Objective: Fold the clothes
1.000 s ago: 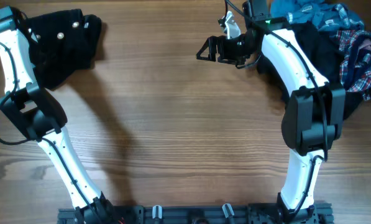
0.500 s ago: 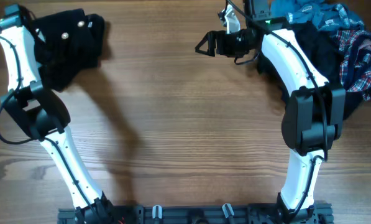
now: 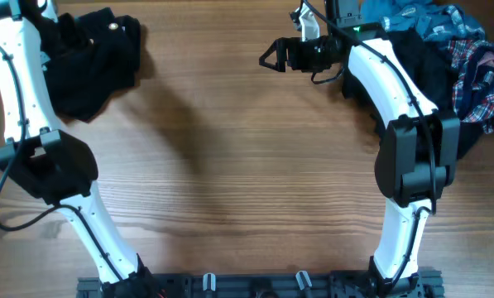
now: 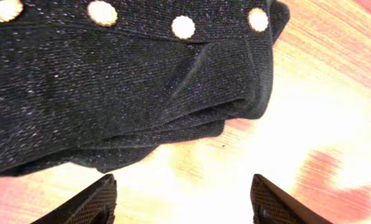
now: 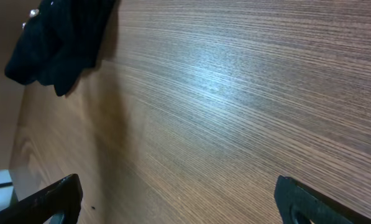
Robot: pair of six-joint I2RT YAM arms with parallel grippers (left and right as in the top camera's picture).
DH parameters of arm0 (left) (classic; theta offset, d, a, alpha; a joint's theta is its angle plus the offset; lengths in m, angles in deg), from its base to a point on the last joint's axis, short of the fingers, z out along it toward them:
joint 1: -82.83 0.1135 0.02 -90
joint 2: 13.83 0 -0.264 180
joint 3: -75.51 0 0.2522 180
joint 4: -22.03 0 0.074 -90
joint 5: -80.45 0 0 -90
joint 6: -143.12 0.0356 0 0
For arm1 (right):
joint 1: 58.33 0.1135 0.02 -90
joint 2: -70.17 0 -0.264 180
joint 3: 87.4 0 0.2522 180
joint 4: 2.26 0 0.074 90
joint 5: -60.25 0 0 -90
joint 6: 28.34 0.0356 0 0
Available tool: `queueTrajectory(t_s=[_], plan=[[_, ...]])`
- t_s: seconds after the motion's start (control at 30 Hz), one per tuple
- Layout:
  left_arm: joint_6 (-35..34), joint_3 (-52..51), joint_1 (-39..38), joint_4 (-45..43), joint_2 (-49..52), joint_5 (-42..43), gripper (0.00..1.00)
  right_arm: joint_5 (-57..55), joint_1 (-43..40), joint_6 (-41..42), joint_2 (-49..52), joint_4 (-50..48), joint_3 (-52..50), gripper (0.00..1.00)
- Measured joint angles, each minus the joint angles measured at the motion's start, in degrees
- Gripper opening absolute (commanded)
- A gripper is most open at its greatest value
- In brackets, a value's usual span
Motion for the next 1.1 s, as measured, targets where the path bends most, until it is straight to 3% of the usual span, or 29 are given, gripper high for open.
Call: queueTrajectory(t_s=[0.17,0.3,0.57,0.63,0.97,1.1], plan=[[0.2,0.0,0.0,0.1,0.4,0.0,0.67,0.0,0.0,0.0,0.0,0.0,0.0,1.00],[4.6,0.0,-1.5,0.2,0.9,0.5,0.61,0.0,-0.3,0.0,0.0,0.0,0.0,1.00],[20.7,0.0,-9.2,-3.0,5.3,0.9,0.09,0.0,-3.4,0.9,0.0,0.4,0.0,1.00],[22.9,0.0,-10.4,-3.6,7.5,0.9,0.04,0.0,-4.3,1.1,0.0,1.1,0.0,1.00],[30.3,-0.1,-10.4,-4.2,16.2,0.8,0.04,0.0,-5.3,1.6,0.0,3.0,0.0,1.00],[32.3,-0.2,-10.4,-8.9,17.0,0.8,0.04,0.0,-5.3,1.6,0.0,3.1,0.0,1.00]])
